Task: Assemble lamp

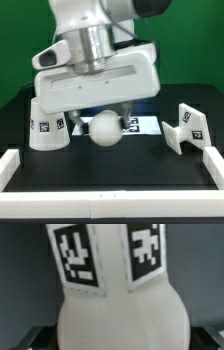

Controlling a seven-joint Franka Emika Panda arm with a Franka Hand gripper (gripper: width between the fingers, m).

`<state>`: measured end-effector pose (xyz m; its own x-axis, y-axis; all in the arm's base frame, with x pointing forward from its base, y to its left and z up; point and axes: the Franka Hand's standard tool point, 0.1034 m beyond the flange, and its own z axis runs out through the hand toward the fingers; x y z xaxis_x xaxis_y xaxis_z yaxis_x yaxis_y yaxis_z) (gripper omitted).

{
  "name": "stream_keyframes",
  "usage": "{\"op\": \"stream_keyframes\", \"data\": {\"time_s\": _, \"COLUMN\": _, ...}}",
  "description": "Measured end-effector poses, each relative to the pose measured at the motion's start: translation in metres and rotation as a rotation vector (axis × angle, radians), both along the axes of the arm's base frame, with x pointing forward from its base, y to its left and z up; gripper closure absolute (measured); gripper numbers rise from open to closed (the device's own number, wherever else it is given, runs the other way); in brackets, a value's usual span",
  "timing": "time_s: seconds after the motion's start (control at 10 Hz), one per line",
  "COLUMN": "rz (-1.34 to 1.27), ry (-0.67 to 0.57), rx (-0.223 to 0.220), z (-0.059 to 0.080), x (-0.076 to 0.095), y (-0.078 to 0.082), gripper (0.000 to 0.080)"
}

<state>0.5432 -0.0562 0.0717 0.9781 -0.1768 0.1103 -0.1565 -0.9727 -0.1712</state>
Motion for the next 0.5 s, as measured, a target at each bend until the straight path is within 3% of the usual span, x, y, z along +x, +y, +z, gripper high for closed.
{"op": "stream_keyframes", "data": {"time_s": 0.2, "rz": 0.005, "ry": 0.003, "rx": -0.012, "z": -0.0207, "x": -0.0154, "y": -0.0185, "gripper": 0.0232}}
{"op": "stream_keyframes", "data": {"time_s": 0.5, "rz": 0.006, "ry": 0.006, "rx": -0.009, "z": -0.0208, "x": -0.0149, "y": -0.0161, "gripper": 0.0232}}
